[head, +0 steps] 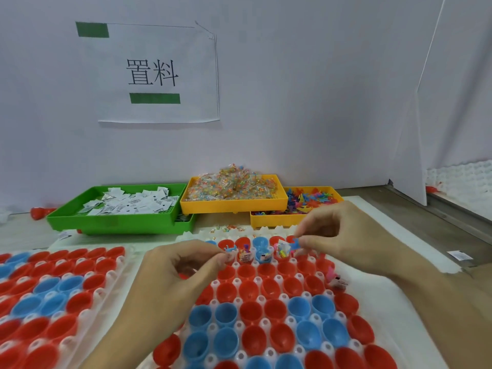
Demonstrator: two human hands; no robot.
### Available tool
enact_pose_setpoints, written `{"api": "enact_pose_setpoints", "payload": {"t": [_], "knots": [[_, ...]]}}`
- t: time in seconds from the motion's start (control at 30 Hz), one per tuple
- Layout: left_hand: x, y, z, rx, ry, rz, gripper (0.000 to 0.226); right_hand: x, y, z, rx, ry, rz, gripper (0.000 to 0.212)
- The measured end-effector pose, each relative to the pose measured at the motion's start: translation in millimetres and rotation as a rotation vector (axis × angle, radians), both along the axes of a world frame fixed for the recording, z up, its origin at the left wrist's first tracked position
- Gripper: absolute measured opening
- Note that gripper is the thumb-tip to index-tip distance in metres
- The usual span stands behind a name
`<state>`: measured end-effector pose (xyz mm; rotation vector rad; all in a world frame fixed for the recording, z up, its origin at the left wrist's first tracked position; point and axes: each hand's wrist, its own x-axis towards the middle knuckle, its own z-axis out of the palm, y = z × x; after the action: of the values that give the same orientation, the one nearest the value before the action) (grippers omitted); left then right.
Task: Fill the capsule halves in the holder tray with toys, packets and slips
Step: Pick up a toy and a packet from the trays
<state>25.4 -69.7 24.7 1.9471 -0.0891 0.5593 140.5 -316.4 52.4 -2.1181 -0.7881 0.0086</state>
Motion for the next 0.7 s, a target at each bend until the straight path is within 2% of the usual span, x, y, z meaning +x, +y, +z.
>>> {"api": "enact_pose_setpoints", "payload": {"t": [0.23, 0.4, 0.53, 0.7], "knots": [[4, 10, -6, 0.059, -0.028, 0.061, 0.012, 11, -20, -1, -0.269, 0.028, -0.005, 0.024], [5, 10, -8, 0.089, -0.033, 0.099, 0.009, 10, -16, -4, -0.396, 0.038, 0.014, 0.023], [6, 11, -9, 0.113, -0.023, 0.108, 0.014, 9, -11, -7, -0.426, 0.02, 0.023, 0.026], [6, 12, -10, 0.111, -0.025, 0.127, 0.015, 9, -9, -8, -0.426, 0.006, 0.033, 0.017]]}}
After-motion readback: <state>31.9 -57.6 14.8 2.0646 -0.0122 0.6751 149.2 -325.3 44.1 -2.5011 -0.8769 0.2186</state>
